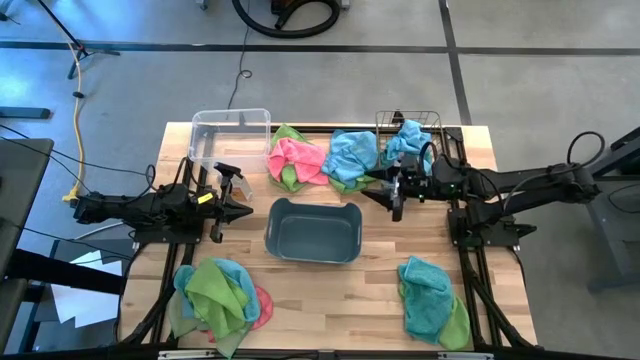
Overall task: Sort microfiber towel by color & place in baskets
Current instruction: Put the blue microfiber cloth into the gold wire basket
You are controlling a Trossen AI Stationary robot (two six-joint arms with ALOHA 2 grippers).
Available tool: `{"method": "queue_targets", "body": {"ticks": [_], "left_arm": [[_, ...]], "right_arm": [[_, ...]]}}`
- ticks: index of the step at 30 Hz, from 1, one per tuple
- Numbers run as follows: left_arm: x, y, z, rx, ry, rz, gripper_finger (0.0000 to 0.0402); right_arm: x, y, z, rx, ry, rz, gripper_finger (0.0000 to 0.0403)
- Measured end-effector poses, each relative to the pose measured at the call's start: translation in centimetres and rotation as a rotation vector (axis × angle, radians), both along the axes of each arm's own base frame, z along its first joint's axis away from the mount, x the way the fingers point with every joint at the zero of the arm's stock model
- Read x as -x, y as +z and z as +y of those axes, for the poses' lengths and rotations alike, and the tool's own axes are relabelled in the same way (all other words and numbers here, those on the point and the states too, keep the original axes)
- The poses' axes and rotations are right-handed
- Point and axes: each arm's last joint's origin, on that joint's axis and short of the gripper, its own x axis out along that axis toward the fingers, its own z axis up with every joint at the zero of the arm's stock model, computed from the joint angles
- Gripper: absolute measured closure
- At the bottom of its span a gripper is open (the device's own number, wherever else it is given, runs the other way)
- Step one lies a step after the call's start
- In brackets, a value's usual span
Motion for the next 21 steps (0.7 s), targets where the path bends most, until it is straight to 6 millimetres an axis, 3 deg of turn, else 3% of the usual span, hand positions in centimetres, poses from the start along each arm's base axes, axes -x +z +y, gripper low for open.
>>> {"method": "queue_targets", "body": {"ticks": [5,11,21], "left_arm": [[0.0,0.0,0.0,0.0,0.0,-0.001,0.0401],[0.0,0.0,0.0,0.0,0.0,0.0,0.0401],[0.0,0.0,0.0,0.0,0.0,-0.001,0.0402]], "right_arm": [[-2.4,1.6,-1.8,-0.006,-0.095,0.205,0.0121],[-6.7,2.7,-6.5,-0.037,-0.128,0.546,0.0121],[-13.6,-1.0,-14.4,-0.045,-0.255,1.04,0.0121]]}}
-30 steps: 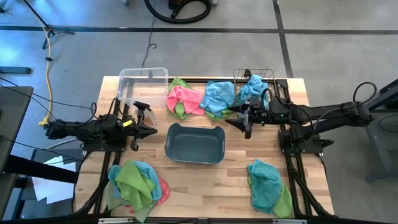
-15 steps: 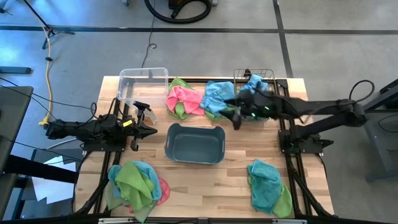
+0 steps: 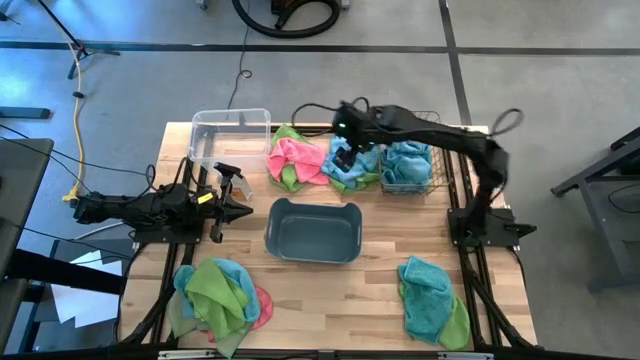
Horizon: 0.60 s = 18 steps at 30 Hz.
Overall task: Sort microfiber towel by color & place in baskets
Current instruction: Put the blue microfiber cloth into the gold wire basket
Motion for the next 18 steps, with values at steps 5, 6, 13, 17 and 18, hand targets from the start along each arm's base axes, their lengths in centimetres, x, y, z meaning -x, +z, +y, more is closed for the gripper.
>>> {"method": "queue_targets", "body": {"ticks": [5,6,13,17,18], "left_arm": [[0.0,0.0,0.0,0.0,0.0,0.0,0.0401],[0.0,0.0,0.0,0.0,0.0,0.0,0.0401],[0.0,0.0,0.0,0.0,0.0,0.0,0.0401],[0.0,0.0,0.0,0.0,0.0,0.0,0.0402],[0.0,0.0,0.0,0.0,0.0,0.0,0.0402]], "right_arm": [[-2.3,-3.4,-3.0,-0.057,-0.063,0.162,0.0121],[-2.6,-4.1,-3.4,-0.068,-0.069,0.191,0.0121],[-3.6,-8.5,-5.3,-0.061,-0.074,0.378,0.0121],[-3.8,-10.2,-5.6,-0.038,-0.056,0.466,0.0121],[-3.8,-10.5,-5.6,-0.03,-0.053,0.478,0.0121]]}}
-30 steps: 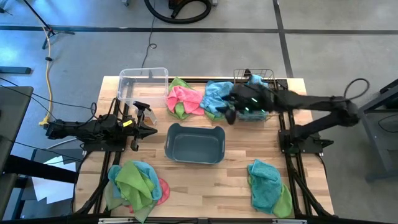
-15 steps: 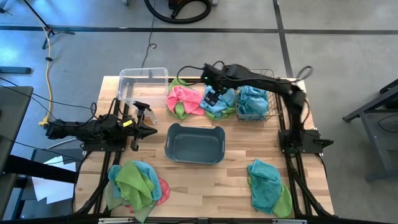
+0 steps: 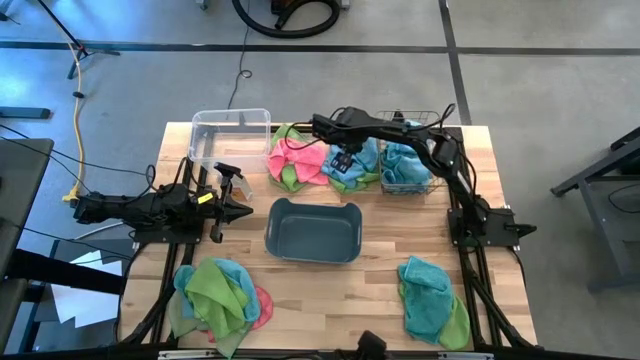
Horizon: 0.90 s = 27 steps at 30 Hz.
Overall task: Sort microfiber towel by color & place in baskets
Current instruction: Put the blue microfiber cloth into the gold wire basket
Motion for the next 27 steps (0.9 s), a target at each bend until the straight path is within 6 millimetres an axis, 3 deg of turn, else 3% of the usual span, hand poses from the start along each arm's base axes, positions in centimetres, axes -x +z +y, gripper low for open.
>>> {"method": "queue_targets", "body": {"ticks": [11,17,21,27], "left_arm": [[0.0,0.0,0.0,0.0,0.0,0.0,0.0401],[0.0,0.0,0.0,0.0,0.0,0.0,0.0401],[0.0,0.0,0.0,0.0,0.0,0.0,0.0401],[0.0,0.0,0.0,0.0,0.0,0.0,0.0401]], "right_arm": [[-0.3,-3.1,-0.6,-0.012,0.02,0.103,0.0121],[-0.5,-3.7,-0.7,-0.018,0.075,0.129,0.0141],[-0.5,-3.7,-0.7,-0.019,0.087,0.134,0.021],[-0.5,-3.6,-0.5,-0.066,0.119,0.122,0.0381]]}}
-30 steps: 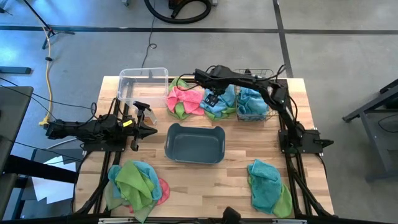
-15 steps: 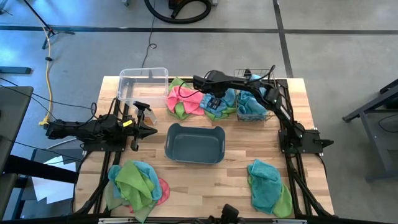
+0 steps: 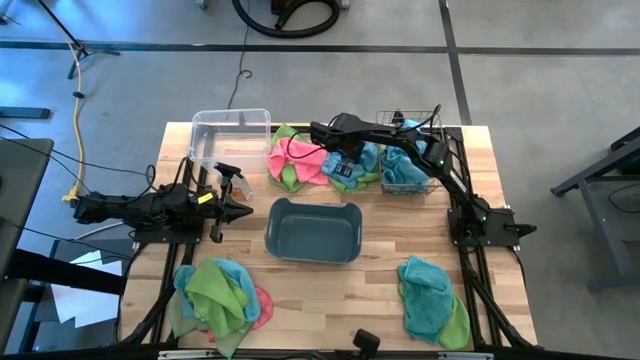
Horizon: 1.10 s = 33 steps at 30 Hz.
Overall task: Sort microfiber towel by color & place in baskets
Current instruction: Put the blue microfiber cloth into the gold wire basket
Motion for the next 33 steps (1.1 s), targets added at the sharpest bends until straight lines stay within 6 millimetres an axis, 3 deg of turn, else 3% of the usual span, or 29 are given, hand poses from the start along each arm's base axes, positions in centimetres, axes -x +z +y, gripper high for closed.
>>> {"method": "queue_targets", "body": {"ticks": [3,7,14,23,33], "left_arm": [[0.0,0.0,0.0,0.0,0.0,0.0,0.0401],[0.0,0.0,0.0,0.0,0.0,0.0,0.0401],[0.0,0.0,0.0,0.0,0.0,-0.001,0.0401],[0.0,0.0,0.0,0.0,0.0,-0.001,0.0401],[0.0,0.0,0.0,0.0,0.0,0.0,0.0402]], "right_arm": [[-0.1,0.9,0.6,-0.046,0.014,-0.043,0.0381],[0.3,3.6,1.3,-0.029,0.052,-0.089,0.0393],[2.2,10.8,2.0,0.067,0.07,-0.294,0.0397],[5.3,20.6,3.9,0.138,0.116,-0.742,0.0401],[10.4,28.9,6.8,0.205,0.209,-1.115,0.0402]]}}
